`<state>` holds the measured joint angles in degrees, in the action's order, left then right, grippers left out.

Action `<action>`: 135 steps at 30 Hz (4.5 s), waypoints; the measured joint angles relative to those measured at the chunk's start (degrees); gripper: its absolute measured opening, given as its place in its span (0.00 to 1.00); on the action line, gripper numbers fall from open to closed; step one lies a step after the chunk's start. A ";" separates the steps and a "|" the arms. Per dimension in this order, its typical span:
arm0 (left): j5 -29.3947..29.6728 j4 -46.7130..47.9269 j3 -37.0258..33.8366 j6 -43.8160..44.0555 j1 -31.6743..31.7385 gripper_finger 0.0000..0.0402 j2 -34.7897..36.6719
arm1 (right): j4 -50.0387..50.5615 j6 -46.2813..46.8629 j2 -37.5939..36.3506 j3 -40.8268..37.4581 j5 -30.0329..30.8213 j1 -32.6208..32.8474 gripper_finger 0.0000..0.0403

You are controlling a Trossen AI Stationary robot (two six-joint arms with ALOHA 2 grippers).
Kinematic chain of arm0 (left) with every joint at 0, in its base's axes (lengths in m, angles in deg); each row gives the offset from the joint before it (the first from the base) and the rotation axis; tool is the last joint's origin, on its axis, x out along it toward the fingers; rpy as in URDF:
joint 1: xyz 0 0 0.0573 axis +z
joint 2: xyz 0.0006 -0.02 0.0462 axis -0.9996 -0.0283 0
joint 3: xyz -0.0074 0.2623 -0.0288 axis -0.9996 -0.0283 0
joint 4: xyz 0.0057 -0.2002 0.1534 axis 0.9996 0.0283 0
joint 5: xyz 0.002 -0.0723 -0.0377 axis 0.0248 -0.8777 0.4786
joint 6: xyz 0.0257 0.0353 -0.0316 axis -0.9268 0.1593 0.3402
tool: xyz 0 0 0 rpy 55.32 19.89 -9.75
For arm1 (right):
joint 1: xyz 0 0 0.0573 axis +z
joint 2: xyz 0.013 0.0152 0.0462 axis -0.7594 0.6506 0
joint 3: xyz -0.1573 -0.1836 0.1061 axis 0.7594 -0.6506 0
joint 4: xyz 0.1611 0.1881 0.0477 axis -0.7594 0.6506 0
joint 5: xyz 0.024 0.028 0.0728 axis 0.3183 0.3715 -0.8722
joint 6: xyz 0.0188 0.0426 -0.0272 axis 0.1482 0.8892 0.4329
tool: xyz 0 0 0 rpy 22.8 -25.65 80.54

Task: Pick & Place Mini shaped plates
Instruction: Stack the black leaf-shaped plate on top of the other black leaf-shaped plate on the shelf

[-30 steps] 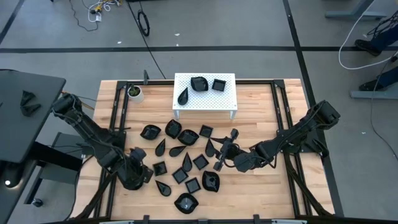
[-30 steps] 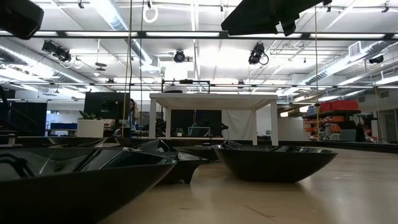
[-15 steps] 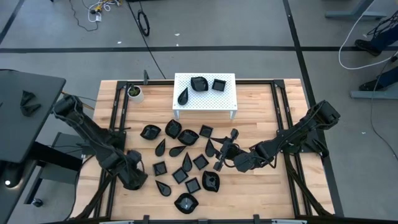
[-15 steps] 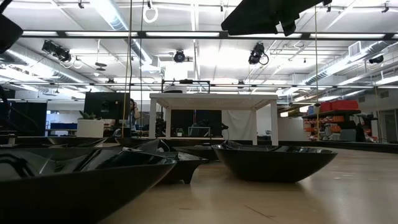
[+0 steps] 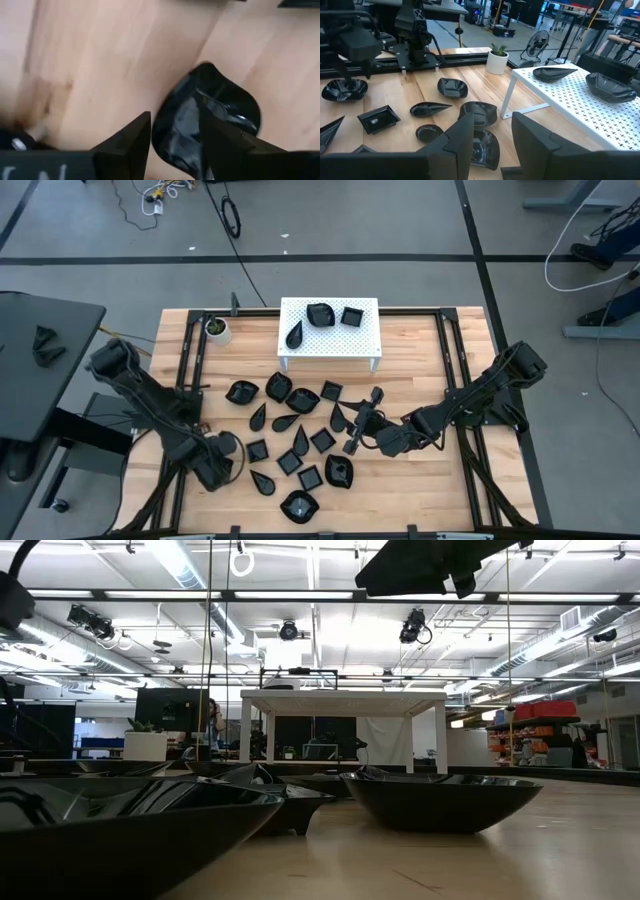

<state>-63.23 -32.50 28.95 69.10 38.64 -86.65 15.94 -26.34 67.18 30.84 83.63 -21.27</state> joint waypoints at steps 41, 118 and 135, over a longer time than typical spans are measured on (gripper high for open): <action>-0.23 -8.46 2.34 -1.86 2.27 0.01 -2.38 | 3.71 -2.14 0.00 -0.02 0.07 0.05 0.35; 31.50 -36.03 16.76 -40.88 22.06 0.32 -2.50 | 51.72 -40.82 5.33 43.69 -61.80 -53.98 0.01; 35.03 -34.18 16.76 -40.89 20.85 0.32 -3.32 | 66.90 -55.15 27.17 66.31 -70.47 -62.99 0.01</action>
<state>-28.20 -66.68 45.71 28.21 59.50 -89.97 82.83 -81.48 94.35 97.15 13.16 -84.27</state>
